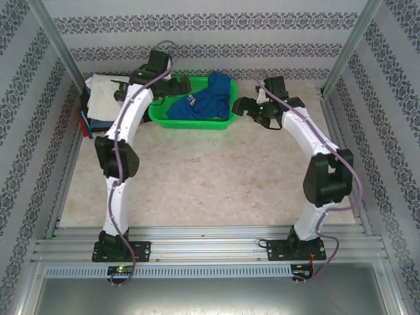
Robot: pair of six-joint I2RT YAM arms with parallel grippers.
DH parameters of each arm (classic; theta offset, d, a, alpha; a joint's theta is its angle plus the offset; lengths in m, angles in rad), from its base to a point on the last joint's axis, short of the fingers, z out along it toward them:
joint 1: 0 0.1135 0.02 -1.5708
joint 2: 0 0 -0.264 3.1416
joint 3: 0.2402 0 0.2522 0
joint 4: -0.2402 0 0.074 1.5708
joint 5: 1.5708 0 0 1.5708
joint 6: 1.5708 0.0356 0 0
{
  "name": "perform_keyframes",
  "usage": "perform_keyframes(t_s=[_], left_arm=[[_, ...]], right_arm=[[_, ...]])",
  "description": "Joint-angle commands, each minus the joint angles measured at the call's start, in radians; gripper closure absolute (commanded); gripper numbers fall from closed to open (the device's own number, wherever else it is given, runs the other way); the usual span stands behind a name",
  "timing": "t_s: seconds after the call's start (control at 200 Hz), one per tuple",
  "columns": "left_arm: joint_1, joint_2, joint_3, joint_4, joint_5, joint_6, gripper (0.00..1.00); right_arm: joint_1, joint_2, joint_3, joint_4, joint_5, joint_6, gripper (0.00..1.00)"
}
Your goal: Fold and stack the t-shirts
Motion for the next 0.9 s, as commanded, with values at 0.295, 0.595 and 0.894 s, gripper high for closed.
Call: perform_keyframes(t_s=[0.295, 0.595, 0.894], left_arm=[[-0.016, 0.185, 0.072, -0.062, -0.039, -0.049, 0.04], [0.002, 0.264, 0.188, 0.030, 0.154, -0.045, 1.00], [-0.001, -0.279, 0.215, 0.124, 0.027, -0.038, 1.00]], right_arm=[[0.018, 0.200, 0.131, -0.020, -0.057, 0.070, 0.08], [0.019, 0.366, 0.245, -0.003, -0.015, 0.126, 0.17], [0.016, 0.491, 0.348, 0.085, 0.024, 0.243, 0.38]])
